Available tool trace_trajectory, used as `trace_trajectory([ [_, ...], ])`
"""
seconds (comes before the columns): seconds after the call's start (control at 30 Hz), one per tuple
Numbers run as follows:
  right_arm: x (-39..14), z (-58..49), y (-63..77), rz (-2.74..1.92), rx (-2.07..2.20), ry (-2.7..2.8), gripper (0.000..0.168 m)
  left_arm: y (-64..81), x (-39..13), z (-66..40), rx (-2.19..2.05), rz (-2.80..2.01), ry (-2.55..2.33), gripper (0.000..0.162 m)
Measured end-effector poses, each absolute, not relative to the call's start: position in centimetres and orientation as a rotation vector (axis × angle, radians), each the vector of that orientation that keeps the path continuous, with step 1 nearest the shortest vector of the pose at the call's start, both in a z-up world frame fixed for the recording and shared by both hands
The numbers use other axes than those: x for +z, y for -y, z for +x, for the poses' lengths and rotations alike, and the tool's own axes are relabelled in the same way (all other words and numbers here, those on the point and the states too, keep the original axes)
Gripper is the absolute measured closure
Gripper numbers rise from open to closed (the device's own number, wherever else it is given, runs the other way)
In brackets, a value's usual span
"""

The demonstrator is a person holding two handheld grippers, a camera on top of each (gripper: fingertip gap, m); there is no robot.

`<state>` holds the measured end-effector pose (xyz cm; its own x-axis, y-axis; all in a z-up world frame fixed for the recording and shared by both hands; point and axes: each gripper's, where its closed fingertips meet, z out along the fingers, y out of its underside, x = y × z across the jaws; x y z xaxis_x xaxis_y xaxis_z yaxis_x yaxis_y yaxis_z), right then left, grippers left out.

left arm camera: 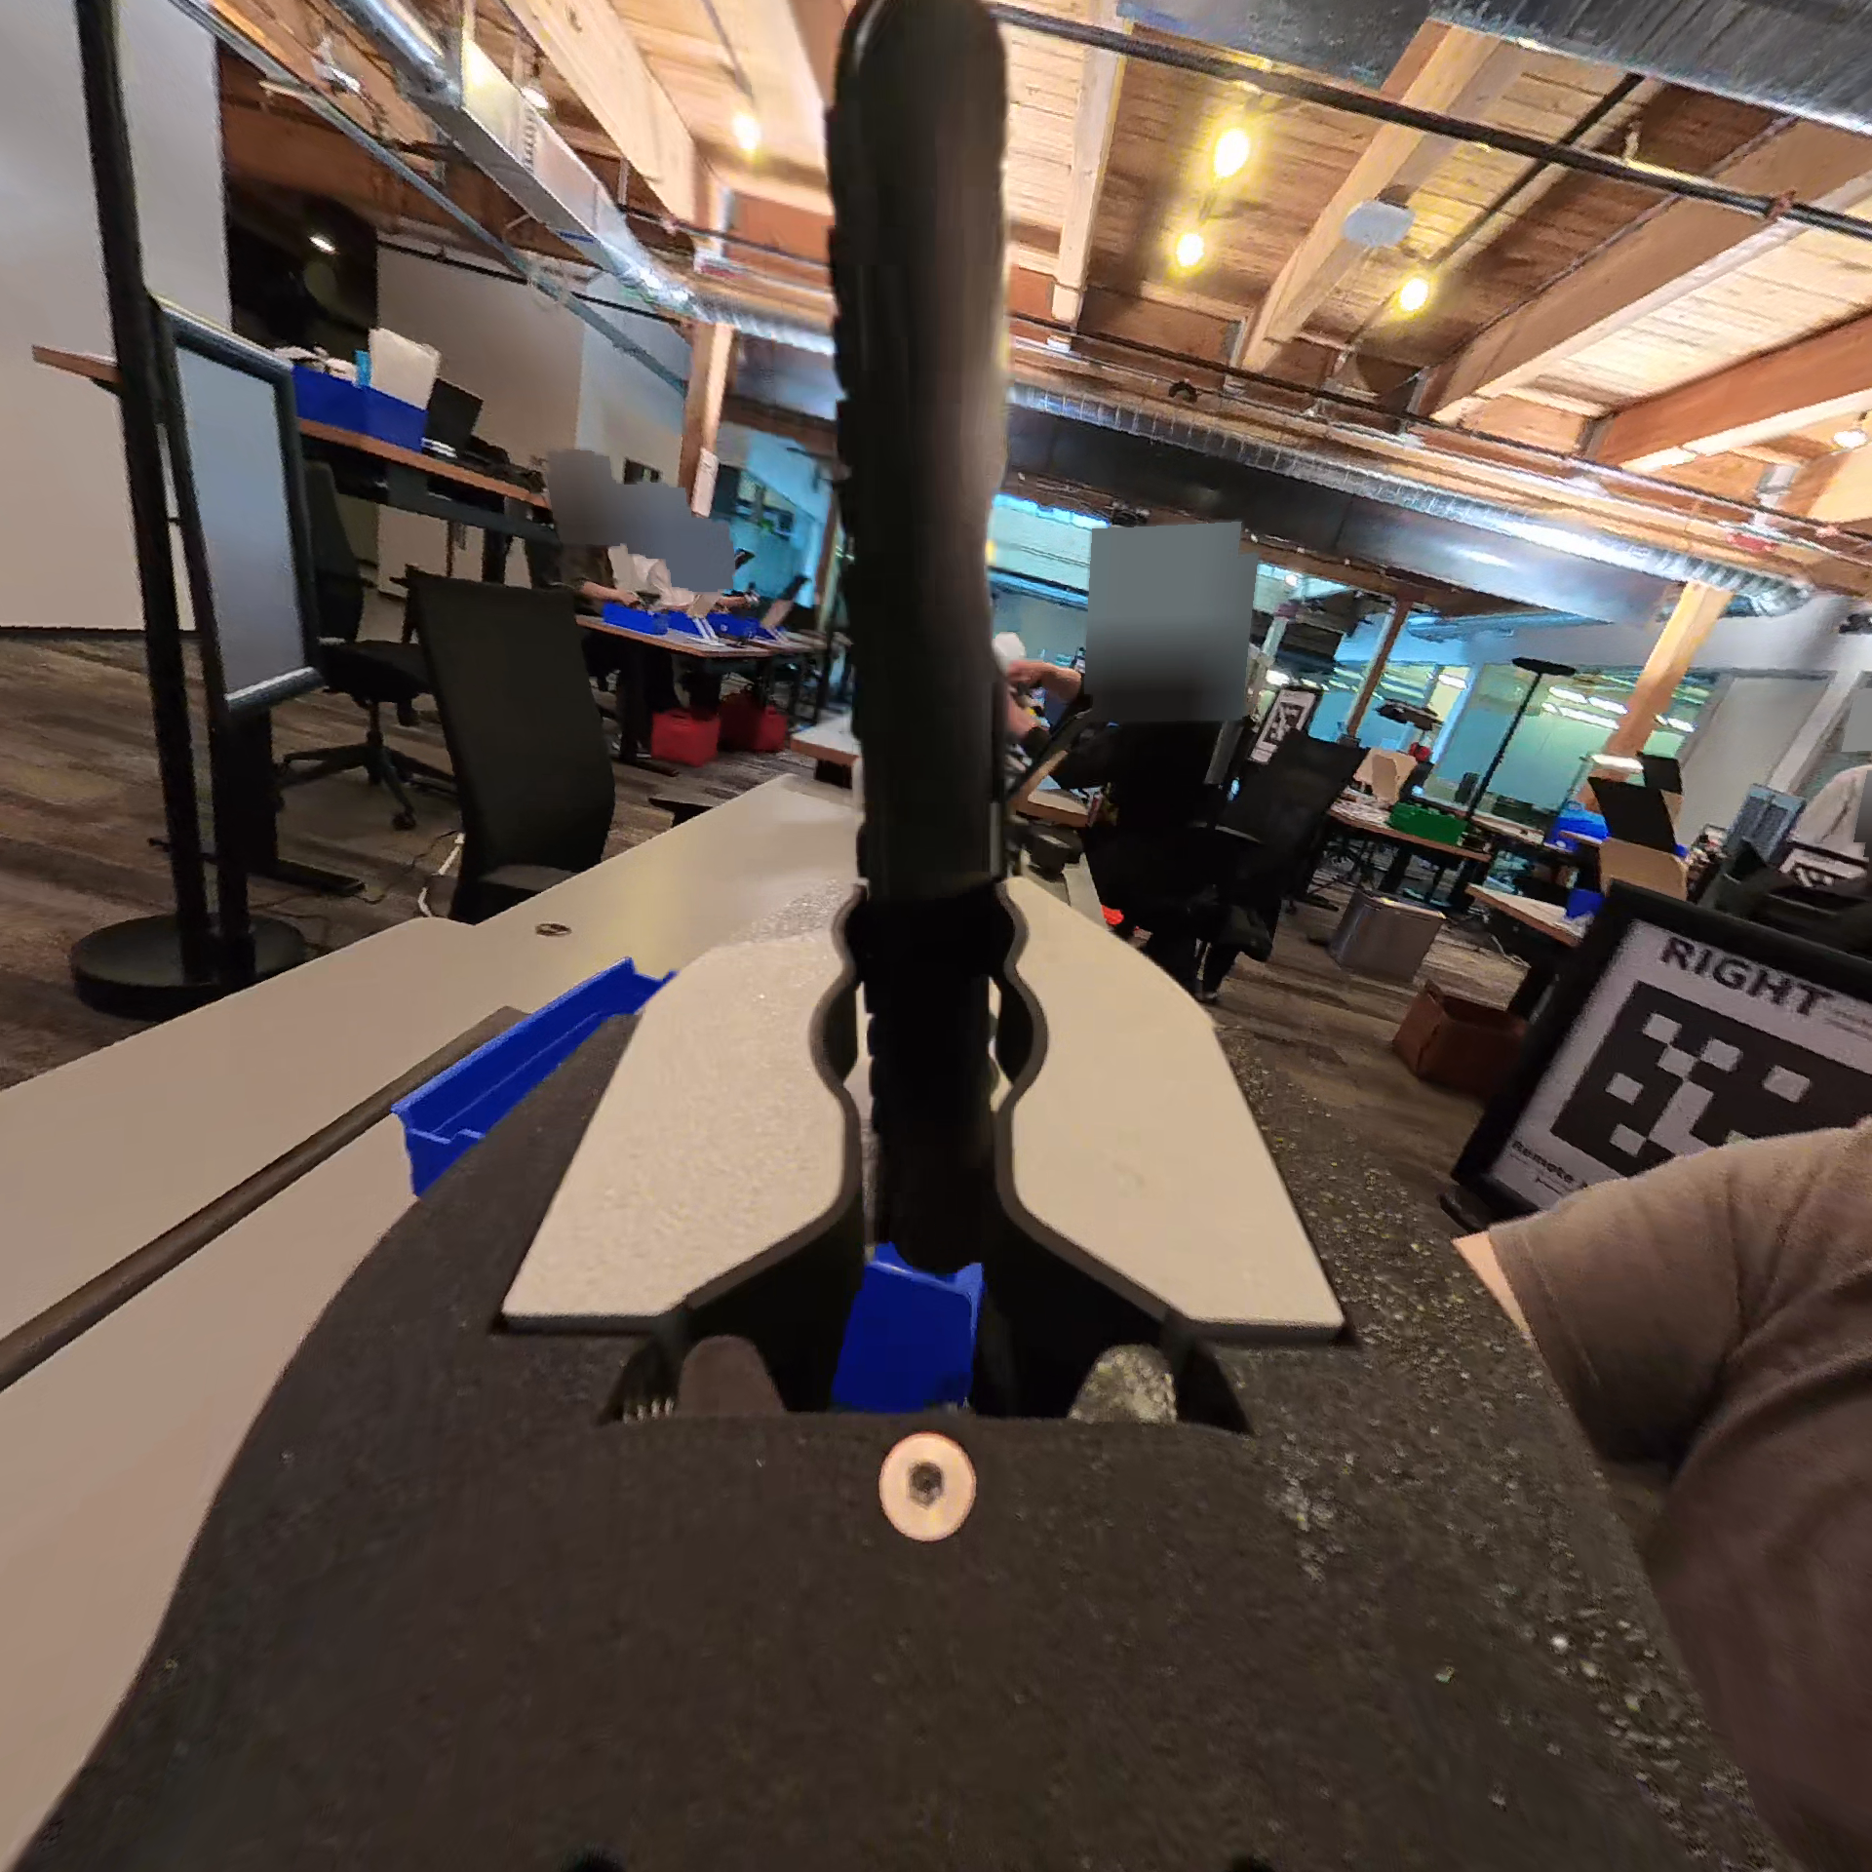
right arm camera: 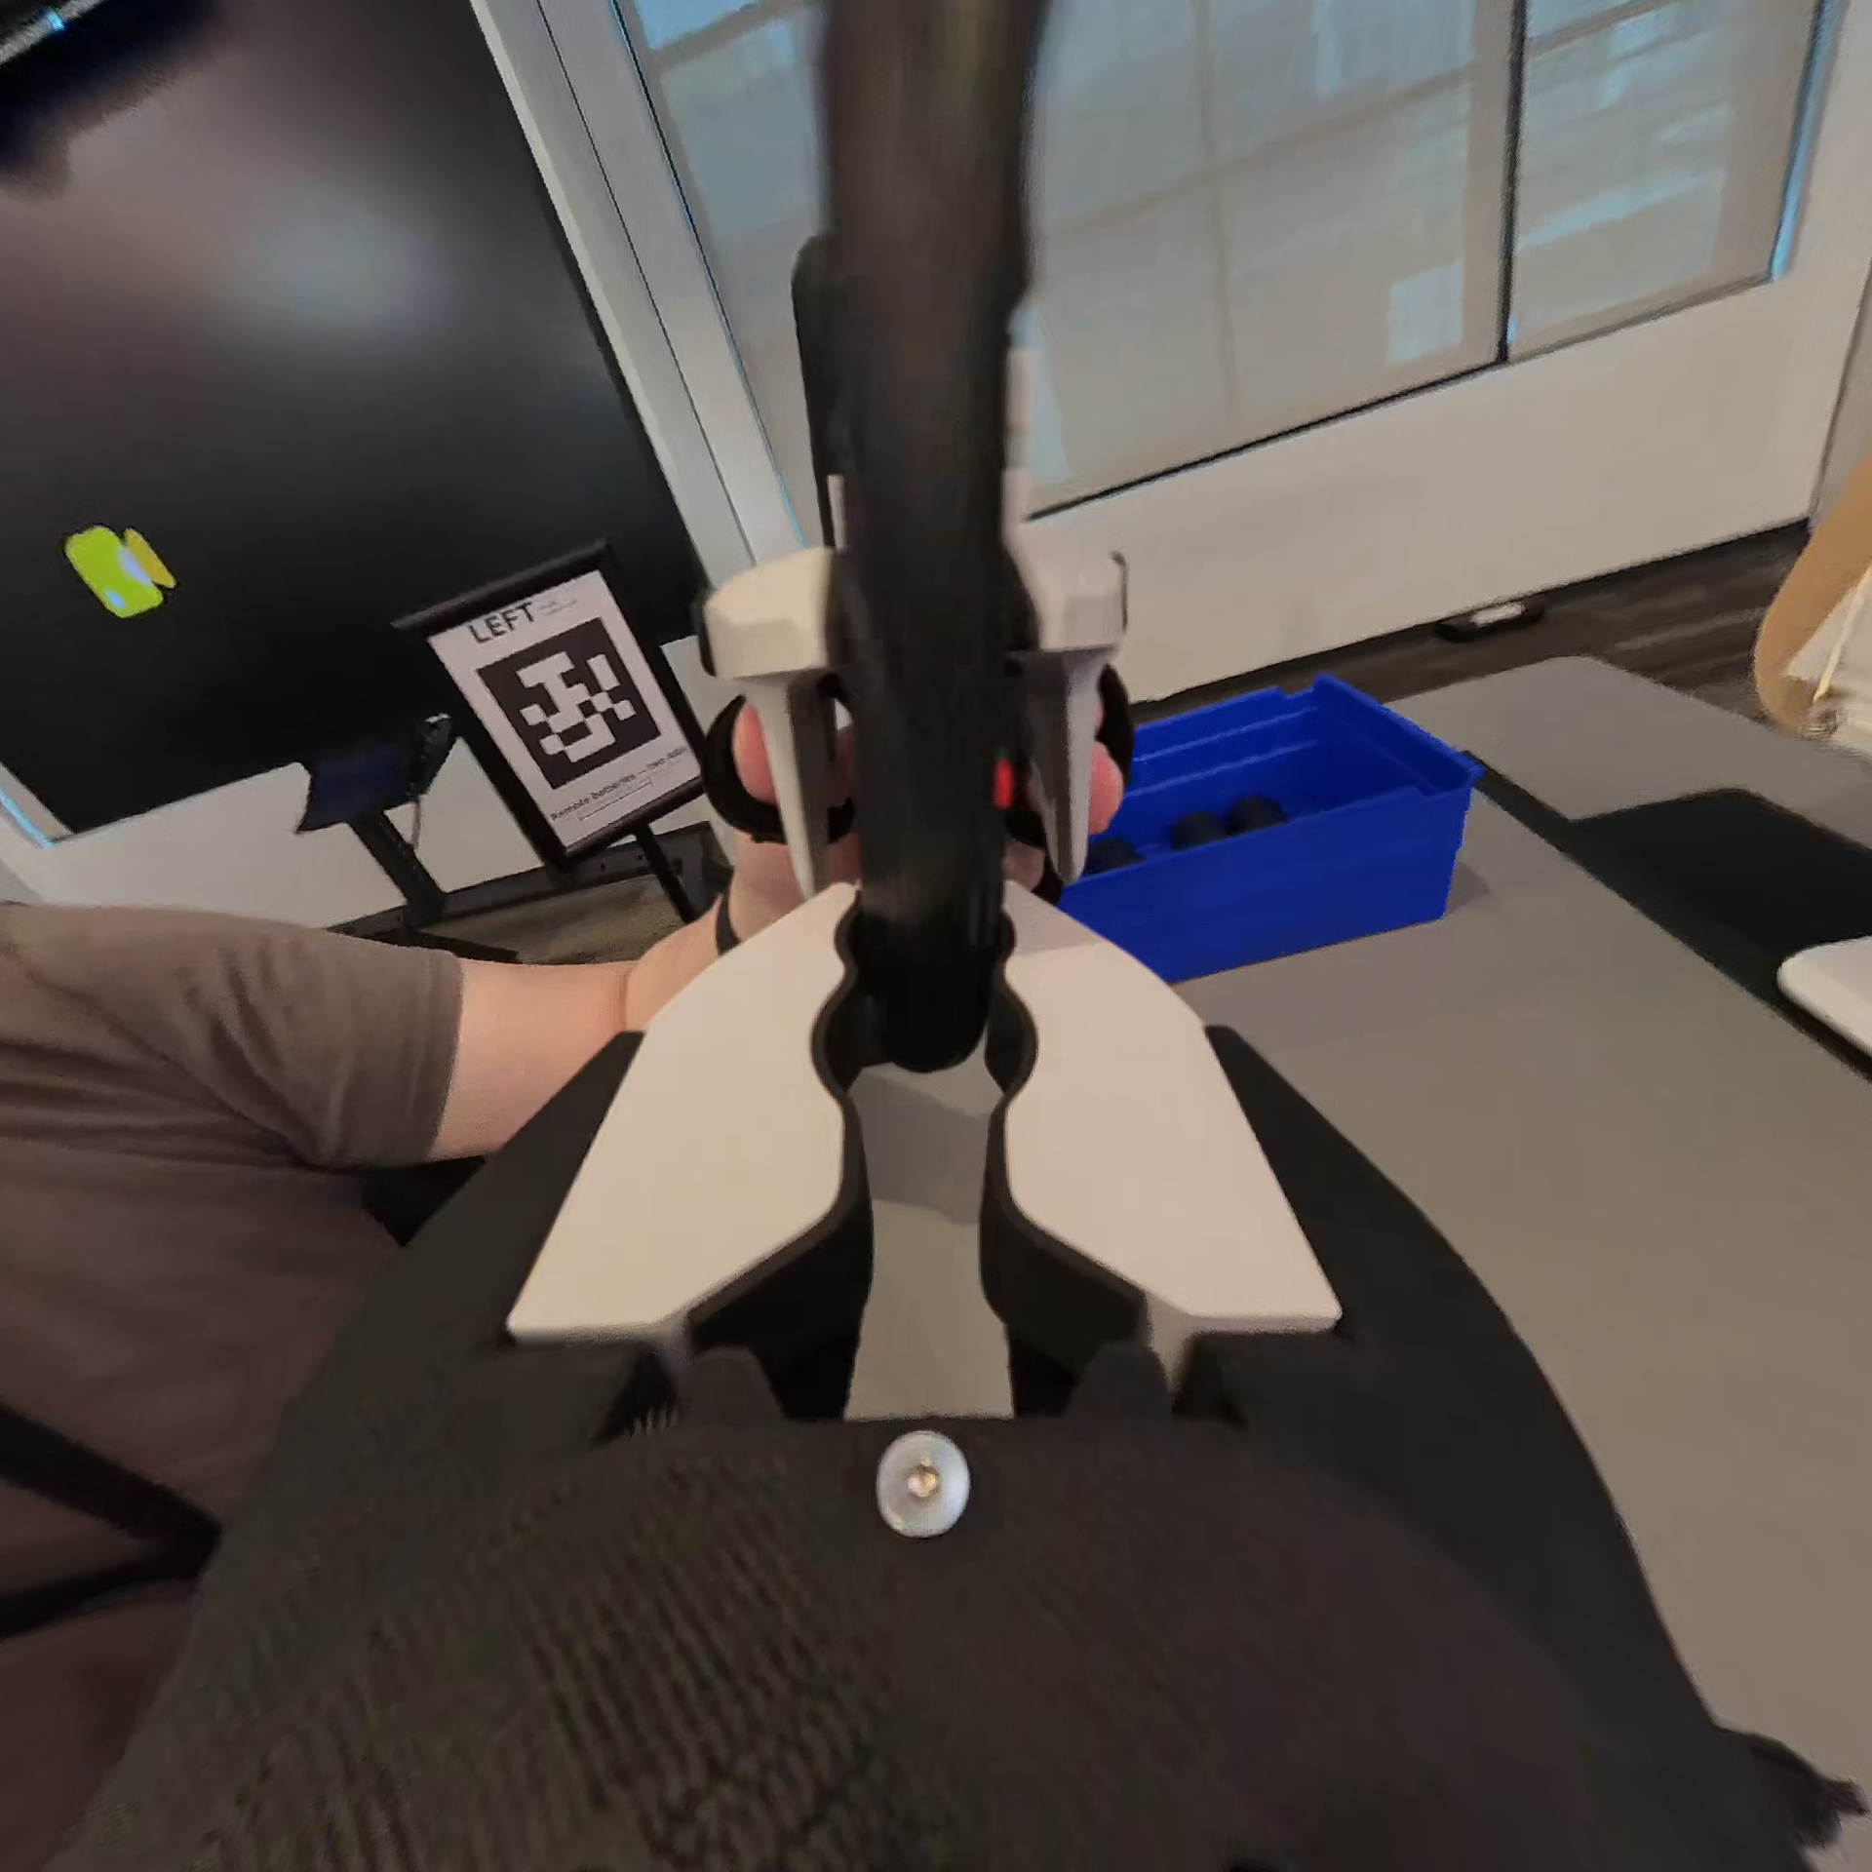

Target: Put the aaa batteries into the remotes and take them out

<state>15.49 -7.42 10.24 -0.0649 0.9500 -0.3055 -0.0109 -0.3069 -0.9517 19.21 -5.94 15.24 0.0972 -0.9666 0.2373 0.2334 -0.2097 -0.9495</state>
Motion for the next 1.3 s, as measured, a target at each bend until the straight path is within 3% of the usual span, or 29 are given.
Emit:
trace_trajectory([
  [0.23,9.0,16.7,7.4,-1.482,1.498,1.144,0.149,4.3,18.2,17.0,-1.335,-1.205,-0.853,0.122],
  [0.43,7.8,17.4,9.0,-1.543,1.525,1.288,0.148,3.7,19.2,17.3,-1.229,-1.235,-0.994,0.095],
  [0.57,7.4,17.4,9.4,-1.550,1.556,1.320,0.148,4.6,19.1,18.6,-1.262,-1.245,-1.082,0.106],
  [0.6,7.2,17.4,9.4,-1.552,1.546,1.331,0.148,5.0,19.0,18.7,-1.277,-1.235,-1.111,0.128],
  [0.63,7.0,17.4,9.2,-1.556,1.529,1.326,0.148,5.2,19.0,18.8,-1.293,-1.245,-1.118,0.133],
  [1.3,8.6,18.2,9.5,-1.449,1.509,1.311,0.148,7.0,20.6,20.9,-1.282,-1.361,-1.162,0.136],
])
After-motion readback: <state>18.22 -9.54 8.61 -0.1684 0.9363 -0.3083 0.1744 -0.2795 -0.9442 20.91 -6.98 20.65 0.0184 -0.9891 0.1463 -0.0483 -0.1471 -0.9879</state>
